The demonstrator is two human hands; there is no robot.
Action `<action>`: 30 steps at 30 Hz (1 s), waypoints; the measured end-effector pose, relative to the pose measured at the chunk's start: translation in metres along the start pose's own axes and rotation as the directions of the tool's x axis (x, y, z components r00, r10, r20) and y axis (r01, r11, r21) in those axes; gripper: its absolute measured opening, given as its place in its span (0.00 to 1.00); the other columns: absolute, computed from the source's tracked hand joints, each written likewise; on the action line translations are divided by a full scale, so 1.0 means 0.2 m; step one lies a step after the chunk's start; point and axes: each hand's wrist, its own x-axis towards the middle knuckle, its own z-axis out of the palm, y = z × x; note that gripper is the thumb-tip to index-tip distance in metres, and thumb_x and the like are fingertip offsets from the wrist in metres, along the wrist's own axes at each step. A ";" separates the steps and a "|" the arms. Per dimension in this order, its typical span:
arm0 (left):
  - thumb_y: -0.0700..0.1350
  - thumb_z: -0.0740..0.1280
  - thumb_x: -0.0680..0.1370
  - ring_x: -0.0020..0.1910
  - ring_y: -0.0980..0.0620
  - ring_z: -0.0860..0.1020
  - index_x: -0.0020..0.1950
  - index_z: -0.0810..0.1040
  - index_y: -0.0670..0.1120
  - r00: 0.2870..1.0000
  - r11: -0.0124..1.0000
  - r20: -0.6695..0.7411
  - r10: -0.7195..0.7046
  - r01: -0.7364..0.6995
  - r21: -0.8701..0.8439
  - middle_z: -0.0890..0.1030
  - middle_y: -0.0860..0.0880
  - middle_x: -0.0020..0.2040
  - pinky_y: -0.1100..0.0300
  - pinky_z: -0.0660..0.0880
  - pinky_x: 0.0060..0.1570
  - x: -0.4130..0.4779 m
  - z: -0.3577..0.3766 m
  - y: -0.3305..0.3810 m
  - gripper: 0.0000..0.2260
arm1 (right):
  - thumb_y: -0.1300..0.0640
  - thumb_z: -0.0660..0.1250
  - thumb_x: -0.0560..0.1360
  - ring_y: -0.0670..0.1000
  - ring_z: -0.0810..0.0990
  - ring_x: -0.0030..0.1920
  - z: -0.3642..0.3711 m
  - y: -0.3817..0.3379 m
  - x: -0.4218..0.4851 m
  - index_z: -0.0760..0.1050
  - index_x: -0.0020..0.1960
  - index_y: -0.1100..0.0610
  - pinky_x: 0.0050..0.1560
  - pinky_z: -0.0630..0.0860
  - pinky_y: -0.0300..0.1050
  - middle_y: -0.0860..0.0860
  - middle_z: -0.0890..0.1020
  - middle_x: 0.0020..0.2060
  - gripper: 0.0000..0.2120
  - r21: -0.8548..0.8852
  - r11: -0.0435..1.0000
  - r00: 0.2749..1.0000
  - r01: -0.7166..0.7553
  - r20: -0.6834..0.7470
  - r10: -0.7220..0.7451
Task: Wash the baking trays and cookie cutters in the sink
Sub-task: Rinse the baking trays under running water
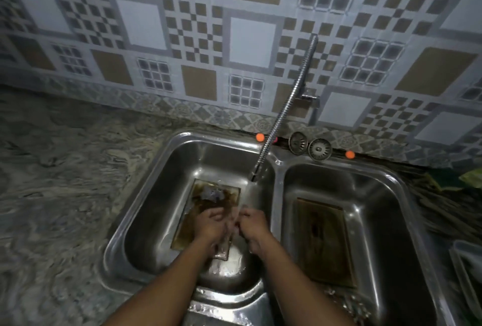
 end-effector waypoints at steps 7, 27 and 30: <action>0.47 0.74 0.73 0.33 0.50 0.82 0.38 0.84 0.50 0.996 0.973 -0.091 0.005 0.016 0.230 0.84 0.49 0.35 0.57 0.79 0.35 0.17 -0.29 -0.11 0.05 | 0.33 0.69 0.69 0.52 0.83 0.36 0.25 0.16 0.17 0.79 0.47 0.59 0.31 0.75 0.41 0.55 0.84 0.39 0.28 -0.068 0.990 0.970 -0.126 -0.220 0.108; 0.35 0.62 0.78 0.58 0.40 0.78 0.65 0.77 0.41 0.995 0.763 -0.097 0.011 0.054 0.644 0.80 0.39 0.59 0.55 0.72 0.50 0.56 -0.61 -0.26 0.16 | 0.53 0.62 0.76 0.48 0.79 0.41 0.41 0.48 0.28 0.69 0.46 0.46 0.43 0.78 0.49 0.50 0.79 0.40 0.02 -0.503 0.863 0.902 0.033 -0.357 -0.243; 0.36 0.62 0.78 0.58 0.40 0.79 0.65 0.77 0.42 0.993 0.743 -0.119 0.022 0.063 0.667 0.80 0.39 0.60 0.51 0.75 0.53 0.54 -0.62 -0.24 0.15 | 0.60 0.65 0.75 0.41 0.74 0.38 0.42 0.42 0.27 0.72 0.42 0.49 0.40 0.71 0.36 0.45 0.75 0.39 0.07 -0.538 0.840 0.875 0.064 -0.375 -0.306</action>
